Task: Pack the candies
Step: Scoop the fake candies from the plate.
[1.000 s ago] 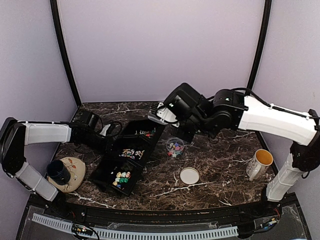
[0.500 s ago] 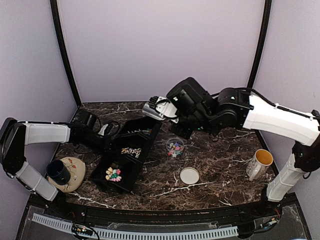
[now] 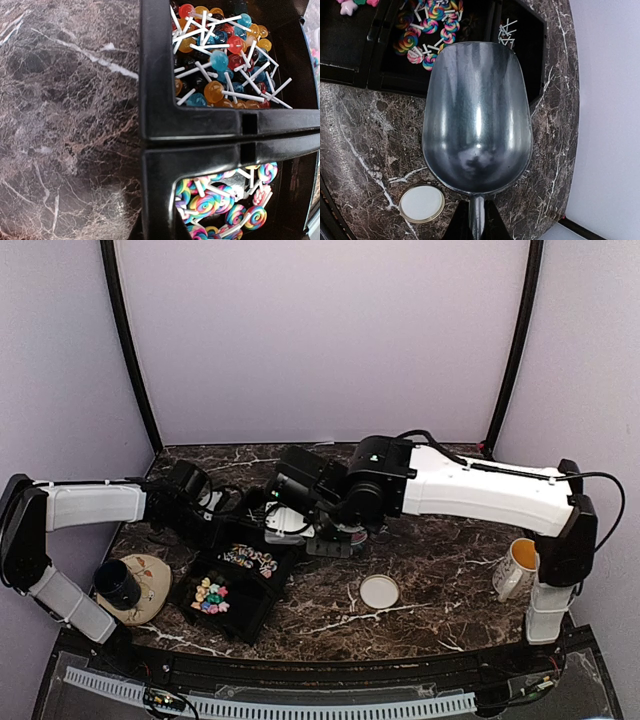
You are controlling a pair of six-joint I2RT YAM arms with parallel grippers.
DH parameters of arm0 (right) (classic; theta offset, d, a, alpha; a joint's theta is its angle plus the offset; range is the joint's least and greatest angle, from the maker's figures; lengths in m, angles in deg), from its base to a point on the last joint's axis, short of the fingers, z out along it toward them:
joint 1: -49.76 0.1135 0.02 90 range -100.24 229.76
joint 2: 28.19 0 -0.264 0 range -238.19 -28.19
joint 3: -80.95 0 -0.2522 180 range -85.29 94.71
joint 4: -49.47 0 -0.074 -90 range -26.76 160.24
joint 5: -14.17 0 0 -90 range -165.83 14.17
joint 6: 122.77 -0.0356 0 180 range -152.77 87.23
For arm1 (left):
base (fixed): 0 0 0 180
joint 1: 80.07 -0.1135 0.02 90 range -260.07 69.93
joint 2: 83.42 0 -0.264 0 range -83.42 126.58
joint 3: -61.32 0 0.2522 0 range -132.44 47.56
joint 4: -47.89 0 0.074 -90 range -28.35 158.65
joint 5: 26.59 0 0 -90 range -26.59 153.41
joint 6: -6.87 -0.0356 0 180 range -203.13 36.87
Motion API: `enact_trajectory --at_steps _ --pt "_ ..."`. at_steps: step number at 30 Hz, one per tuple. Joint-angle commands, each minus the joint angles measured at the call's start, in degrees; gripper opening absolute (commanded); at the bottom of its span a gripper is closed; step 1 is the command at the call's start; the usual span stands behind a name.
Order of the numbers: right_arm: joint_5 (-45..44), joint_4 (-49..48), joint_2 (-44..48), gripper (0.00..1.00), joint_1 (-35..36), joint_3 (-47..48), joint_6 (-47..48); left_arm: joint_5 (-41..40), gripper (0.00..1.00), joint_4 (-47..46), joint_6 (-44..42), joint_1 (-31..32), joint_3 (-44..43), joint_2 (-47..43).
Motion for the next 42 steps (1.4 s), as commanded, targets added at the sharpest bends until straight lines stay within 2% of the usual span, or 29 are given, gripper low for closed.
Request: enact_trajectory --at_steps 1,13,20,25,30,36,42 --pt "1.61 4.69 -4.41 0.0 0.71 3.24 1.14 -0.22 0.0 -1.54 -0.45 0.71 -3.43 -3.2" --pt "-1.6 5.85 -15.71 0.0 1.55 9.35 2.35 -1.96 0.0 -0.62 -0.13 2.27 -4.15 -2.11" --pt "-6.17 5.3 -23.27 0.0 2.14 14.66 6.94 -3.65 0.0 0.3 -0.39 3.56 -4.87 -1.49" --pt "-7.42 3.78 -27.43 0.0 2.99 14.57 10.43 -5.07 0.0 0.67 -0.88 4.23 -5.03 -1.74" --pt "-2.12 0.69 -29.97 0.0 4.05 15.02 13.95 -4.31 0.0 0.03 -0.92 4.34 -4.99 -1.82" --pt "4.39 -8.19 -27.51 0.0 4.29 7.83 19.66 -3.39 0.0 -0.97 -1.08 4.36 -4.47 -2.59" --pt "14.42 -16.59 -24.27 0.0 3.04 0.96 19.89 -2.69 0.0 -1.87 -1.12 4.36 -3.77 -3.86"
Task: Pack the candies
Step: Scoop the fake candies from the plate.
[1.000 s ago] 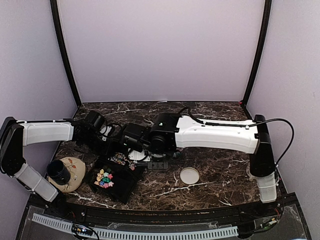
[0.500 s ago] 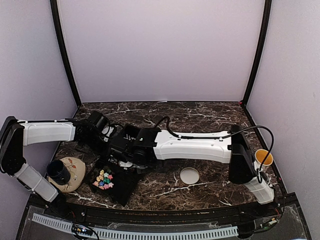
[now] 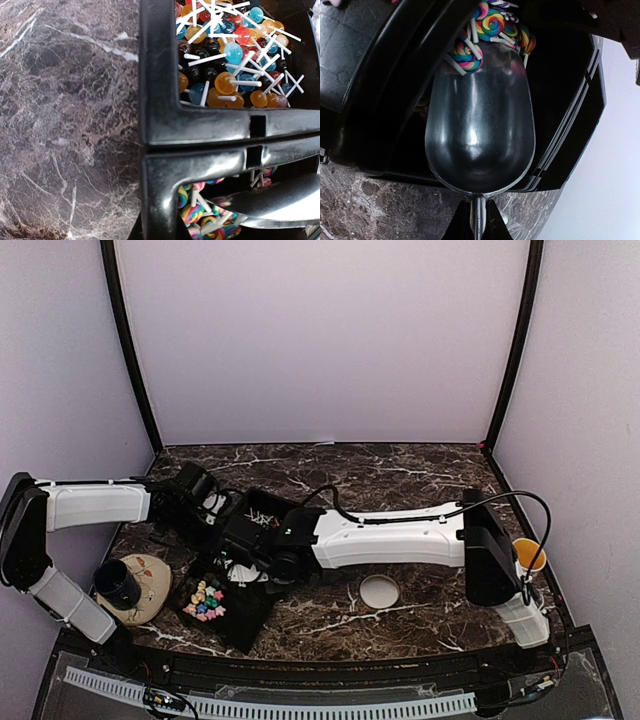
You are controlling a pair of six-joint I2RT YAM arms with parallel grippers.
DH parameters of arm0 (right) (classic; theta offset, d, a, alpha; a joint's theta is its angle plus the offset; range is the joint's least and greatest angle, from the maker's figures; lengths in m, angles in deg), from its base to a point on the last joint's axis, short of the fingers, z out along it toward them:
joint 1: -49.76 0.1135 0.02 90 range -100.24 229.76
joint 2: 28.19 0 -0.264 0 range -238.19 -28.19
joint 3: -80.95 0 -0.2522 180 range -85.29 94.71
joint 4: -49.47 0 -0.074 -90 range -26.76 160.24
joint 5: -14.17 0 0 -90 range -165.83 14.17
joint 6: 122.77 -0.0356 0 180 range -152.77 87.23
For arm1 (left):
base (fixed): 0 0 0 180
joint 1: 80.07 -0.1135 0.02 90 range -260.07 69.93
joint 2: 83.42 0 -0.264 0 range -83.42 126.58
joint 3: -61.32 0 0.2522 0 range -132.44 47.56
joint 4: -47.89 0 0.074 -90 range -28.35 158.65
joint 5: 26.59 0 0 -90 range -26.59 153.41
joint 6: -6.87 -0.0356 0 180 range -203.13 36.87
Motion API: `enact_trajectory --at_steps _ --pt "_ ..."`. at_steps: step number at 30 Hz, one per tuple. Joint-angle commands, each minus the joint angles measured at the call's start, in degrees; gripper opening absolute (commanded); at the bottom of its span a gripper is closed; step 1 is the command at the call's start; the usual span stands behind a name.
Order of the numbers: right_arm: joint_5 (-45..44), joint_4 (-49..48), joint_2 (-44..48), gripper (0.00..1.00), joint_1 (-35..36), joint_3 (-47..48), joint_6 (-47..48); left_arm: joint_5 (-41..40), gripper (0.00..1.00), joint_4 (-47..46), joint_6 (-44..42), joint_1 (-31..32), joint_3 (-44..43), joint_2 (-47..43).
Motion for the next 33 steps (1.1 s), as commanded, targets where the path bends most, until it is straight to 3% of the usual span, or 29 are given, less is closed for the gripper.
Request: enact_trajectory --at_steps 1,7,18,25,33 --pt "19.01 -2.97 -1.84 0.0 -0.15 -5.22 3.46 6.24 0.0 -6.07 1.18 0.6 -2.42 -4.51" --pt "27.13 -6.75 -3.44 0.0 -3.91 -4.89 -3.2 7.7 0.0 -7.31 1.37 0.54 -1.86 -5.81" --pt "46.35 -20.89 3.51 0.0 -8.68 -16.14 -7.46 9.73 0.0 -9.7 0.91 0.54 -0.59 -8.4" --pt "45.58 -18.43 6.56 0.0 -8.94 -18.67 -1.83 9.66 0.0 -9.48 0.87 0.53 -0.73 -8.18" --pt "44.79 -34.89 10.56 0.0 -10.95 -27.85 -11.01 7.66 0.0 -8.14 1.63 0.42 -0.72 -7.39"
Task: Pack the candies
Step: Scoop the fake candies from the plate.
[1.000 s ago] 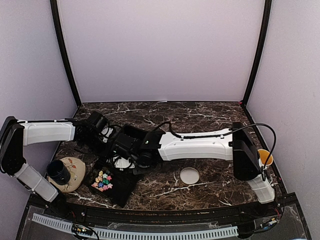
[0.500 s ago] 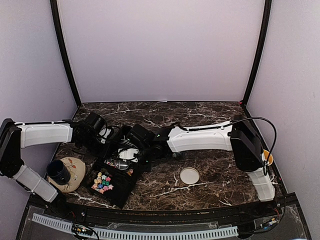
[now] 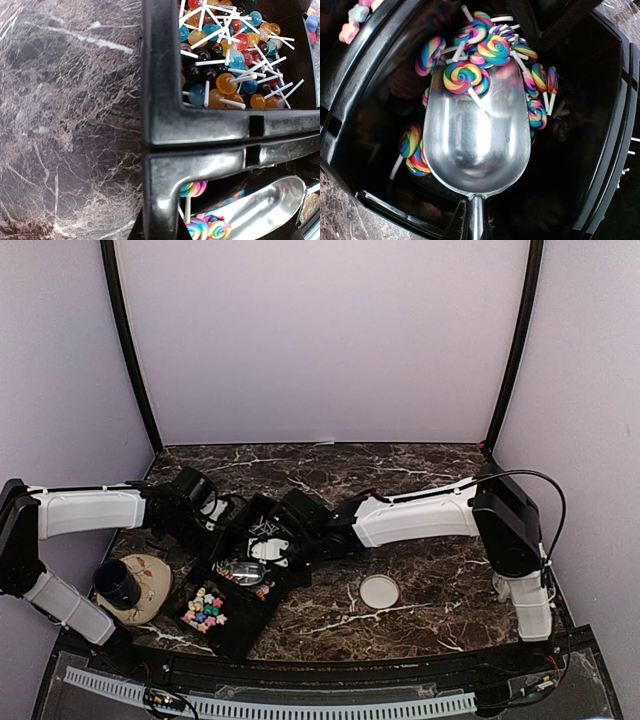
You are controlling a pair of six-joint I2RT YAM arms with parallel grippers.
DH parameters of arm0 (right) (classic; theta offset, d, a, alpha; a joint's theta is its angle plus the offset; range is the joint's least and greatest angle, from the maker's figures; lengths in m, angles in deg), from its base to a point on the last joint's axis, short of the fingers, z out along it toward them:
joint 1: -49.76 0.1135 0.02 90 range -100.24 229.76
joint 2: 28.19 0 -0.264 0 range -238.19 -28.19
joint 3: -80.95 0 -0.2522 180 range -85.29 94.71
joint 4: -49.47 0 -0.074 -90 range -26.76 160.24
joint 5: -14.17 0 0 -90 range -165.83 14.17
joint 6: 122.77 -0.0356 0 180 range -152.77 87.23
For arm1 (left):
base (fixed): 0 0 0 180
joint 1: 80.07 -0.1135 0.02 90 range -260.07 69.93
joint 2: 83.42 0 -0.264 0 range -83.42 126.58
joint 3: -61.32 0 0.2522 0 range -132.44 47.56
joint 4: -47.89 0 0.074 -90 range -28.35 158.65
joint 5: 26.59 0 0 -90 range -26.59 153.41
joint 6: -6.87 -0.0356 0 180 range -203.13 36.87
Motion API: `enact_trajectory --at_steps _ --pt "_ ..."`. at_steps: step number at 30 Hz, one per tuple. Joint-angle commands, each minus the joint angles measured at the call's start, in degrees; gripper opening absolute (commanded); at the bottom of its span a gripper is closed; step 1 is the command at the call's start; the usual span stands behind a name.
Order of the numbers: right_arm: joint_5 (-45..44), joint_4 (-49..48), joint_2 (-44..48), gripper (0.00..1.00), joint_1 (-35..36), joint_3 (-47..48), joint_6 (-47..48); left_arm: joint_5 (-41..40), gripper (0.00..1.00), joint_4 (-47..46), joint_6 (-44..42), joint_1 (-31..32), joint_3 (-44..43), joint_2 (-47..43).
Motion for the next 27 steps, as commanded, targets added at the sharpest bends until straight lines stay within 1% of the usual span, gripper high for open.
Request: enact_trajectory --at_steps 1,4,5,12,18,27 --pt "5.04 -10.07 3.82 0.0 -0.2 -7.79 -4.85 5.01 0.0 -8.99 2.85 -0.28 -3.01 -4.04" --pt "5.12 -16.68 5.93 0.0 -1.09 -12.86 -6.1 5.48 0.0 -8.94 2.87 -0.42 -3.16 -3.87" --pt "4.69 -18.07 6.29 0.0 -1.09 -13.8 -7.83 5.53 0.0 -9.02 2.95 -0.52 -3.11 -3.88" --pt "3.2 -21.43 6.98 0.0 -1.19 -16.72 -9.79 5.6 0.0 -8.86 3.19 -0.98 -2.99 -3.71" --pt "2.85 -27.73 10.61 0.0 -2.03 -22.28 -11.23 5.38 0.0 -8.71 3.22 -1.35 -2.94 -3.8" --pt "0.52 -28.92 13.03 0.0 -2.85 -26.53 -11.43 5.51 0.0 -8.85 3.54 -1.91 -2.93 -3.63"
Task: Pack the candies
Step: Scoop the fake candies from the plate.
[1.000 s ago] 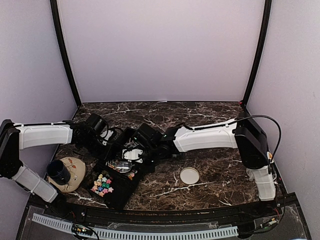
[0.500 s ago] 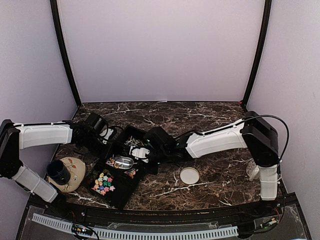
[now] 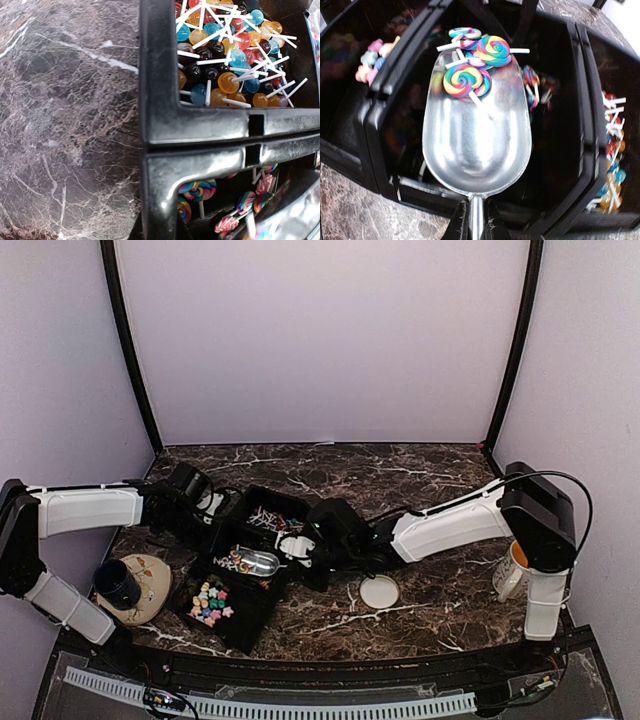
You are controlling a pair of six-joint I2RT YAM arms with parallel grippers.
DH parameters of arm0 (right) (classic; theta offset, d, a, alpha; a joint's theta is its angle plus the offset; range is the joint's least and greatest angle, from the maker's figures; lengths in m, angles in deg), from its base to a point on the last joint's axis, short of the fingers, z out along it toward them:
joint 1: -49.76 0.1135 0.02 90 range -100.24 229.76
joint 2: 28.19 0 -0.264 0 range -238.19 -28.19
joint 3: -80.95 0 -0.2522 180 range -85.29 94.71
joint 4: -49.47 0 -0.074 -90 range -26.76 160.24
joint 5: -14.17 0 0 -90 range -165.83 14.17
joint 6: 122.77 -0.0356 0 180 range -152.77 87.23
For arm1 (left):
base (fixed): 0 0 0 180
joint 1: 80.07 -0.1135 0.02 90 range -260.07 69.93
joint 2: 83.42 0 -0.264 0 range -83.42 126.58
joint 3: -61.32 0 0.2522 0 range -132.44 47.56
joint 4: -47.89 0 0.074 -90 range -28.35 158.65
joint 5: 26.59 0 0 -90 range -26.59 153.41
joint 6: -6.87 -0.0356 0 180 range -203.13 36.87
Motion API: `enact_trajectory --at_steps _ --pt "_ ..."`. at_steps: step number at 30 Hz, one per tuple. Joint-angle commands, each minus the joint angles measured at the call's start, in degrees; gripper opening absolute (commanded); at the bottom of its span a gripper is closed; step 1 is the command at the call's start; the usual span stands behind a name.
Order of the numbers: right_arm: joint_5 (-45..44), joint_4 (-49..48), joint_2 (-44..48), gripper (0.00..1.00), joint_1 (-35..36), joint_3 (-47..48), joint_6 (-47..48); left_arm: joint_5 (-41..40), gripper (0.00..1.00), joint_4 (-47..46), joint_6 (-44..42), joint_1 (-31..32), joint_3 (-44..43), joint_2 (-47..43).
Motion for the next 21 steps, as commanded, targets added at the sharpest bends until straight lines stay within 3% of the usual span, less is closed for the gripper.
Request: enact_trajectory --at_steps 1,21 --pt "-1.96 -1.24 1.87 0.0 -0.71 -2.54 -1.18 4.64 0.0 -5.86 2.52 -0.55 -2.98 -3.62" --pt "-7.9 -10.64 10.89 0.0 -1.83 -12.64 -3.81 4.49 0.0 -5.75 2.74 -0.64 -2.89 -3.88"
